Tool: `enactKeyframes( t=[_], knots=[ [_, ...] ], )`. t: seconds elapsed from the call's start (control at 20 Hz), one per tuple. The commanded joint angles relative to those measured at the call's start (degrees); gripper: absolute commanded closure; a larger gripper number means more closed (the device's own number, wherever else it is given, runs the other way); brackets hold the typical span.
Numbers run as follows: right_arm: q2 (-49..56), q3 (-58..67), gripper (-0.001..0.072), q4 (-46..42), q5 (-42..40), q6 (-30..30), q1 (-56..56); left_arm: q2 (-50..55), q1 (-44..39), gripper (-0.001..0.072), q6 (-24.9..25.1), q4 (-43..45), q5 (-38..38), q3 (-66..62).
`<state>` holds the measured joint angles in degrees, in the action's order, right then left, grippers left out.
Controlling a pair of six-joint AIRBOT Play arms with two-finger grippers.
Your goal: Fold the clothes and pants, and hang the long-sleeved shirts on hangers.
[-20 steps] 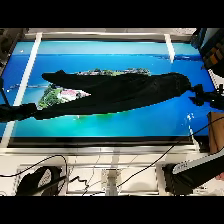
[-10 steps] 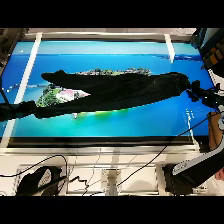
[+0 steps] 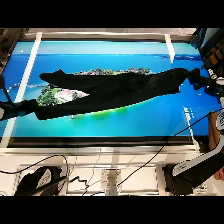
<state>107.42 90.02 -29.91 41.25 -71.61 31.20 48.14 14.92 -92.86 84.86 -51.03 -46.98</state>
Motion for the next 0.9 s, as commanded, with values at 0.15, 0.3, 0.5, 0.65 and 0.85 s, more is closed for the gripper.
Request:
enactKeyframes(
  t=[0.15, 0.3, 0.5, 0.65, 0.85],
  knots=[
    [-11.5, 14.7, 0.0641, -32.1, 12.1, -13.1, -0.2, 2.5, 0.3, 0.0689, -3.8, -5.8, 25.8, -7.3],
    [-19.3, 19.5, 0.0641, -45.0, 21.0, -16.0, -0.2, 5.9, 0.6, 0.069, -3.9, -5.7, 25.7, -15.6],
    [-27.5, 20.1, 0.0641, -52.5, 34.3, -16.0, -0.2, 7.7, 1.4, 0.0688, -3.8, -5.6, 15.6, -19.5],
    [-30.5, 15.2, 0.064, -55.4, 40.3, -16.7, 0.3, 8.5, 3.9, 0.0686, -3.1, -1.8, -4.3, -19.4],
    [-37.9, -2.4, 0.064, -59.2, 44.3, -12.6, 0.3, 9.5, 7.0, 0.0686, 4.2, 10.4, -24.2, -19.3]
  ],
)
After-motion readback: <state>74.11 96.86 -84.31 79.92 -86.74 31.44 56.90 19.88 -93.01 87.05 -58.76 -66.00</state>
